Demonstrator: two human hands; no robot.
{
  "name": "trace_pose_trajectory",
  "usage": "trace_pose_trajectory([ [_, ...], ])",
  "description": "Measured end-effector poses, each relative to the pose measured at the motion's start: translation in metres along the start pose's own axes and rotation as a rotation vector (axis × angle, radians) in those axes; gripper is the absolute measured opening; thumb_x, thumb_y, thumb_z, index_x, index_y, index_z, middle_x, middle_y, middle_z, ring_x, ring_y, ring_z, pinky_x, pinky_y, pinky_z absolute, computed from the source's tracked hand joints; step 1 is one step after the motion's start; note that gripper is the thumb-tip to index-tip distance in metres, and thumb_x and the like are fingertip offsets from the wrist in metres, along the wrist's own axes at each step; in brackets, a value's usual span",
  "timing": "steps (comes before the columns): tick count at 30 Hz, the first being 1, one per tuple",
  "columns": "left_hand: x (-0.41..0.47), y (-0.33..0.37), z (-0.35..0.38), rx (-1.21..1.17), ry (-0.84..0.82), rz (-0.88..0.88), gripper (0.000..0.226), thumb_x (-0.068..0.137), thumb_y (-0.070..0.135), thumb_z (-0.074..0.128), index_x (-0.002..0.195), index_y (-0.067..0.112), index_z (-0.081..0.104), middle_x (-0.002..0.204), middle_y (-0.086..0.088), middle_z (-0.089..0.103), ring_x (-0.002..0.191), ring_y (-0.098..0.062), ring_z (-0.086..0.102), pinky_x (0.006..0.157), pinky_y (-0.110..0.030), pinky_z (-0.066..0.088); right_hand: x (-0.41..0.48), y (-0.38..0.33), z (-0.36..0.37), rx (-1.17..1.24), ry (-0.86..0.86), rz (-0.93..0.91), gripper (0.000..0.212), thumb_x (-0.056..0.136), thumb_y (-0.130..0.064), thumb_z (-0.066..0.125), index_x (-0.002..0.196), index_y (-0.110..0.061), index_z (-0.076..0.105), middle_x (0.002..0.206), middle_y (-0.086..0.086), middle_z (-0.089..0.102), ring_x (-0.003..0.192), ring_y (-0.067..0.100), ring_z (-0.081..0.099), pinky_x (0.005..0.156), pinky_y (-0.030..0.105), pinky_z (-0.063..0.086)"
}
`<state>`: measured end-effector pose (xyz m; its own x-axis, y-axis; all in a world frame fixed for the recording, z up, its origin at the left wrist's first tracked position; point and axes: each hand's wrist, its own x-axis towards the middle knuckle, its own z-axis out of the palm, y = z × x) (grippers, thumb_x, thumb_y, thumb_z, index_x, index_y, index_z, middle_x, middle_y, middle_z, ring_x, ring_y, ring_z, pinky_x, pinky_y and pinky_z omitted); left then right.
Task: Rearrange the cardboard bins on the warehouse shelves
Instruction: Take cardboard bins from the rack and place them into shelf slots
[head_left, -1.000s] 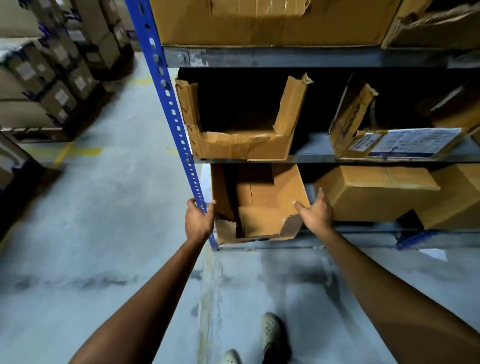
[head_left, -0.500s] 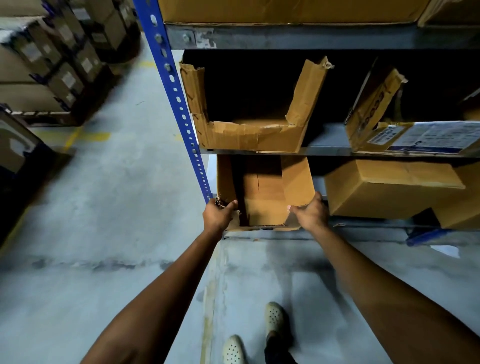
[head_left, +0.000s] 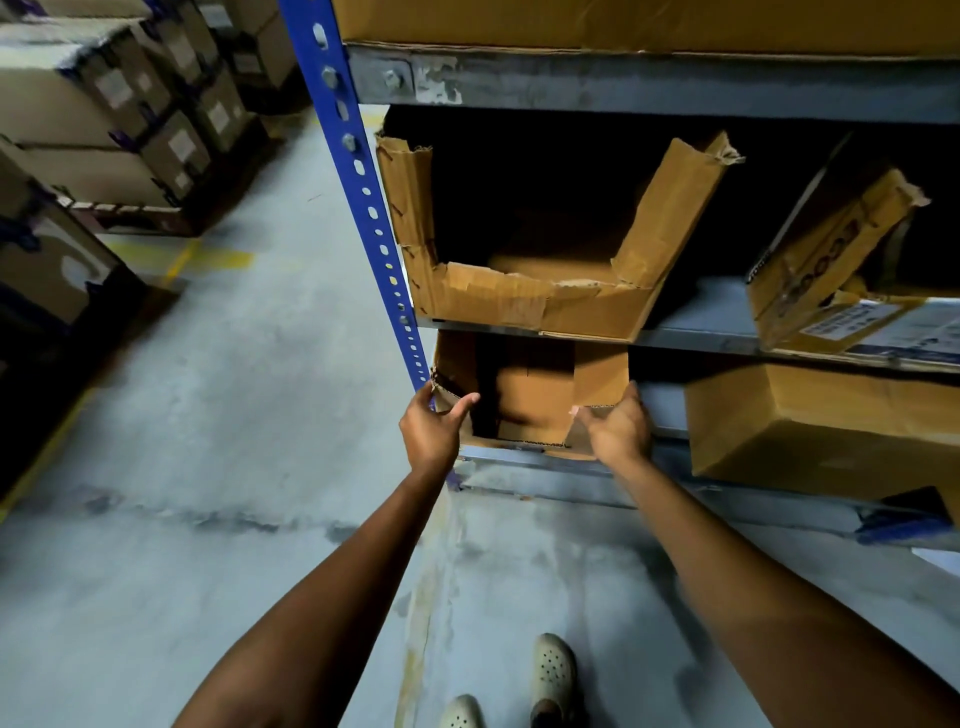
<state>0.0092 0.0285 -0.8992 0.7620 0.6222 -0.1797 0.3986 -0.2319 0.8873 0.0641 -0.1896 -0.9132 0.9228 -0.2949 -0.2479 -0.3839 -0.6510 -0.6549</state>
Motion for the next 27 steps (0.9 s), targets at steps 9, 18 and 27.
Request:
trace_pose_trajectory([
  [9, 0.037, 0.007, 0.017, 0.027, 0.064, 0.015, 0.080, 0.073, 0.053, 0.078, 0.133, 0.004, 0.056, 0.132, -0.009, 0.061, 0.126, -0.024, 0.054, 0.104, -0.033, 0.041, 0.020, -0.019, 0.006, 0.010, 0.018, -0.040, 0.079, 0.075, -0.040, 0.079, 0.138, -0.009, 0.041, 0.117, 0.017, 0.065, 0.107, 0.036, 0.061, 0.084, 0.039, 0.052],
  [18, 0.049, 0.007, 0.027, -0.030, 0.160, -0.009, 0.074, 0.074, 0.051, 0.078, 0.129, 0.008, 0.056, 0.126, -0.008, 0.060, 0.121, -0.022, 0.054, 0.097, -0.028, 0.043, 0.016, -0.033, 0.002, -0.052, 0.007, -0.019, 0.092, 0.084, -0.041, 0.071, 0.153, -0.009, 0.018, 0.132, 0.024, 0.053, 0.120, 0.040, 0.052, 0.090, 0.041, 0.045],
  [27, 0.059, 0.014, 0.033, -0.091, 0.192, -0.069, 0.071, 0.074, 0.047, 0.080, 0.129, 0.007, 0.056, 0.126, -0.007, 0.060, 0.119, -0.022, 0.055, 0.093, -0.025, 0.042, 0.019, -0.048, 0.007, 0.045, 0.025, 0.035, 0.086, 0.085, -0.035, 0.072, 0.150, -0.007, 0.023, 0.133, 0.023, 0.051, 0.122, 0.038, 0.051, 0.094, 0.038, 0.043],
])
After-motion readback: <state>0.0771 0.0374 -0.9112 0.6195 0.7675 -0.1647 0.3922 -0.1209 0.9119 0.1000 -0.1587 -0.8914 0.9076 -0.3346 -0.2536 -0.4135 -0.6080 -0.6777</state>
